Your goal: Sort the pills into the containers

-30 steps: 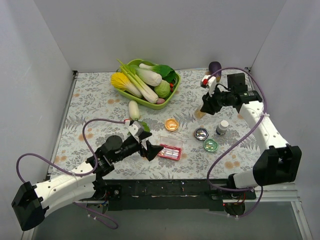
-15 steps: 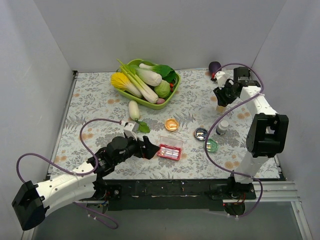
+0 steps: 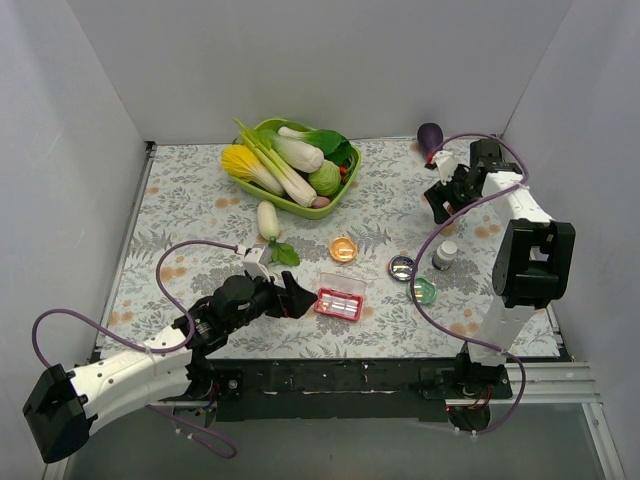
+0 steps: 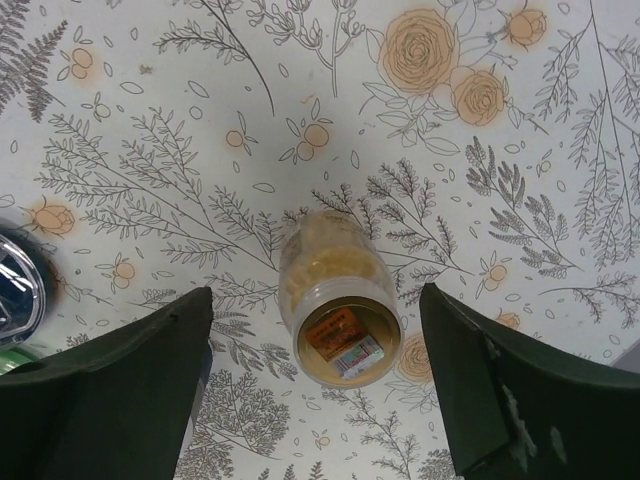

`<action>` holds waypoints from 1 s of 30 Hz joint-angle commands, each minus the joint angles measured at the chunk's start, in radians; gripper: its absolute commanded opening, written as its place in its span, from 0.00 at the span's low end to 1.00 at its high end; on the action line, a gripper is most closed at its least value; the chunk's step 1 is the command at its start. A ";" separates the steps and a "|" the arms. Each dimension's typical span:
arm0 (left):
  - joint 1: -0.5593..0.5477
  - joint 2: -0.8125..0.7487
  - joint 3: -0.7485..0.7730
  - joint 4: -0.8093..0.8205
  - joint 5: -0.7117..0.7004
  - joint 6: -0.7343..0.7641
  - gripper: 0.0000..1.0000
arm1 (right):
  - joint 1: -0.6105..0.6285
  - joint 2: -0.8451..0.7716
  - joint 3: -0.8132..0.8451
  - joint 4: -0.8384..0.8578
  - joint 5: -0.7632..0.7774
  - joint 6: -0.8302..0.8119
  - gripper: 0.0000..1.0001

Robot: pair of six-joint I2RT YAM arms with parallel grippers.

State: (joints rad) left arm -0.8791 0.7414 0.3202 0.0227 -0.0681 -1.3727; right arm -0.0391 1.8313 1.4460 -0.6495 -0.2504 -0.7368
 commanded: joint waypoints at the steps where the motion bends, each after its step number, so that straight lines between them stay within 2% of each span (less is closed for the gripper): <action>1: 0.005 -0.005 0.005 -0.015 -0.010 -0.022 0.98 | -0.001 -0.092 0.057 -0.027 -0.067 -0.019 0.93; 5: 0.006 0.010 0.002 -0.017 -0.012 -0.048 0.98 | 0.011 -0.165 0.085 -0.088 -0.166 -0.041 0.94; 8: 0.005 0.013 -0.027 -0.017 -0.010 -0.103 0.97 | 0.071 -0.232 0.025 -0.145 -0.356 -0.075 0.86; 9: 0.005 0.016 -0.039 -0.012 -0.009 -0.132 0.96 | 0.094 -0.251 -0.042 -0.154 -0.460 -0.082 0.83; 12: 0.006 0.039 -0.082 0.025 0.008 -0.172 0.79 | 0.227 -0.320 -0.149 -0.093 -0.518 -0.043 0.65; 13: 0.008 0.050 -0.096 0.043 0.013 -0.193 0.67 | 0.302 -0.334 -0.204 -0.066 -0.510 0.012 0.51; 16: 0.009 0.125 -0.113 0.115 0.048 -0.210 0.55 | 0.424 -0.366 -0.288 0.074 -0.465 0.097 0.30; 17: 0.009 0.172 -0.119 0.135 0.059 -0.212 0.48 | 0.451 -0.365 -0.298 0.100 -0.436 0.131 0.27; 18: 0.009 0.205 -0.121 0.157 0.066 -0.210 0.46 | 0.475 -0.359 -0.305 0.131 -0.387 0.138 0.24; 20: 0.009 0.258 -0.118 0.219 0.116 -0.204 0.40 | 0.515 -0.324 -0.314 0.142 -0.351 0.154 0.20; 23: 0.011 0.364 -0.112 0.307 0.165 -0.203 0.36 | 0.545 -0.278 -0.322 0.136 -0.303 0.155 0.15; 30: 0.012 0.515 -0.052 0.349 0.191 -0.206 0.35 | 0.631 -0.264 -0.358 0.134 -0.247 0.128 0.13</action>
State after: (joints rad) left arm -0.8722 1.2091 0.2268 0.3435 0.1005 -1.5787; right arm 0.5446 1.5684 1.1030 -0.5373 -0.5320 -0.6048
